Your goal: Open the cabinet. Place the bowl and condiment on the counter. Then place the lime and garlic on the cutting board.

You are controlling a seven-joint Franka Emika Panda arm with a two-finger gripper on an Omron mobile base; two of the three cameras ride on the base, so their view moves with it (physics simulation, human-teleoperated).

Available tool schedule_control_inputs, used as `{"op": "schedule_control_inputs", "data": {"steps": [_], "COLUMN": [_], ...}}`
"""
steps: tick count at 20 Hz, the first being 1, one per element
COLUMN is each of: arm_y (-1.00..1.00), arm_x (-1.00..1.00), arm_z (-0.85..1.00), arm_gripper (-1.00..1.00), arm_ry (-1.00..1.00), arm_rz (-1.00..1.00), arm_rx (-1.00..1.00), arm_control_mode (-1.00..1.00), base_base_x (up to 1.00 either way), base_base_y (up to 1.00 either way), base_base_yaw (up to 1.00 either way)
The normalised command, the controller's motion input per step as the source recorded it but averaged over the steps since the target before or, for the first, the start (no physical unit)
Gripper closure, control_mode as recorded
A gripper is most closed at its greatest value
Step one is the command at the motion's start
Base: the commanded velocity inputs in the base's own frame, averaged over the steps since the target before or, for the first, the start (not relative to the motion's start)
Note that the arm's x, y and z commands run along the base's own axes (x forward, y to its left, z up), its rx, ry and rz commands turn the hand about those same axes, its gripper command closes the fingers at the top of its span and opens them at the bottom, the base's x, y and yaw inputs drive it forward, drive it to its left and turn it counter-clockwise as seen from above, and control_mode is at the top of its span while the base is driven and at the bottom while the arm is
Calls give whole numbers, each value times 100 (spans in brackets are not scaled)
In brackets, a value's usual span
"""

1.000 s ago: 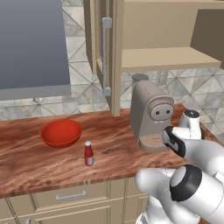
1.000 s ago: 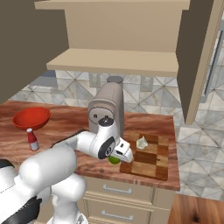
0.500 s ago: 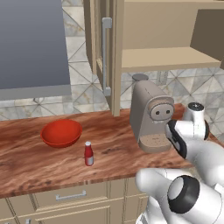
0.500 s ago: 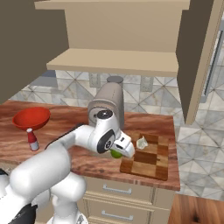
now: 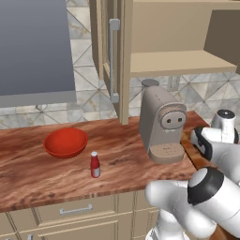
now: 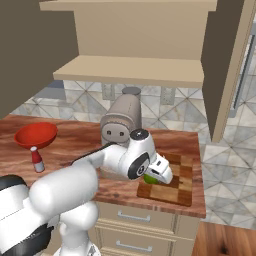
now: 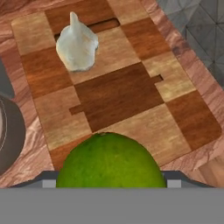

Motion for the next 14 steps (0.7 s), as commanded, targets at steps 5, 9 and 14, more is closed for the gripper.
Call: {"op": "schedule_control_inputs", "data": {"steps": [5, 9, 14], "arm_y": [-12, 0, -3], "arm_x": [1, 10, 22], "arm_z": [0, -9, -11], "arm_gripper": [100, 100, 100], "arm_ry": [-4, -3, -1], "arm_rz": [0, 5, 5], "arm_rx": [0, 0, 1], "arm_control_mode": [-100, -100, -100], "base_base_x": [0, 0, 0], "base_base_y": [0, 0, 0], "base_base_yaw": [0, 0, 0]}}
